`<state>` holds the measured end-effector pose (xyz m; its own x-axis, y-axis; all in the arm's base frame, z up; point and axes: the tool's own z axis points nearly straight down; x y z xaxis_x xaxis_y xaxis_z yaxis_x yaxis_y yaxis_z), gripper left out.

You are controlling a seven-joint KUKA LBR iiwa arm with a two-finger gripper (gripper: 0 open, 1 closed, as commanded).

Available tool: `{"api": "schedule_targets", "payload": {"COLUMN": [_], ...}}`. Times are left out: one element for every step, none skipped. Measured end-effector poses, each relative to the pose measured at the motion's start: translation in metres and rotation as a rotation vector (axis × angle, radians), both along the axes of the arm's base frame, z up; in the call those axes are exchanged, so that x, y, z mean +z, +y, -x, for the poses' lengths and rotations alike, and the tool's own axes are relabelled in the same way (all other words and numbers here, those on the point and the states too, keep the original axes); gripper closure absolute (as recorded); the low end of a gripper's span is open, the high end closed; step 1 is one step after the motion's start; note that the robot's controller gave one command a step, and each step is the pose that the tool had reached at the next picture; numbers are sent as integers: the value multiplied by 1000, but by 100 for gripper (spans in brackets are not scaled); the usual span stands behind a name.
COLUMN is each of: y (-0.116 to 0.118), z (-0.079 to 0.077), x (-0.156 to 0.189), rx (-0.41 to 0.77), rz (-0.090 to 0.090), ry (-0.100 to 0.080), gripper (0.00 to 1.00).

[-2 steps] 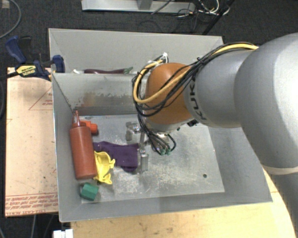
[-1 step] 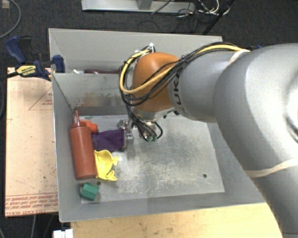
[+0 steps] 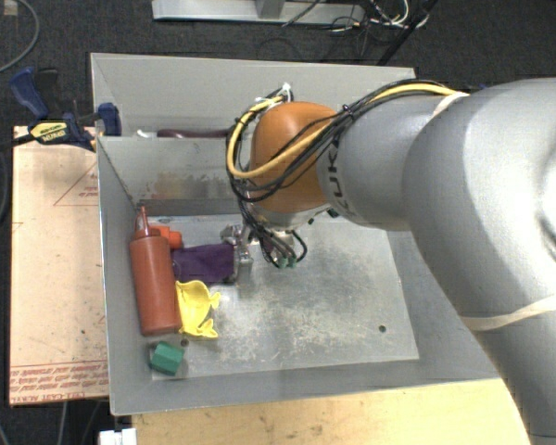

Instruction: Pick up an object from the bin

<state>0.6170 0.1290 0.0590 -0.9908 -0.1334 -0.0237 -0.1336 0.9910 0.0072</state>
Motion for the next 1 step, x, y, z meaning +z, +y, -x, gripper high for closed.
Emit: {"api": "schedule_targets", "payload": {"y": [34], "z": [-38], "x": [165], "rx": [57], "rz": [-2], "ry": [-2], "gripper": [100]}}
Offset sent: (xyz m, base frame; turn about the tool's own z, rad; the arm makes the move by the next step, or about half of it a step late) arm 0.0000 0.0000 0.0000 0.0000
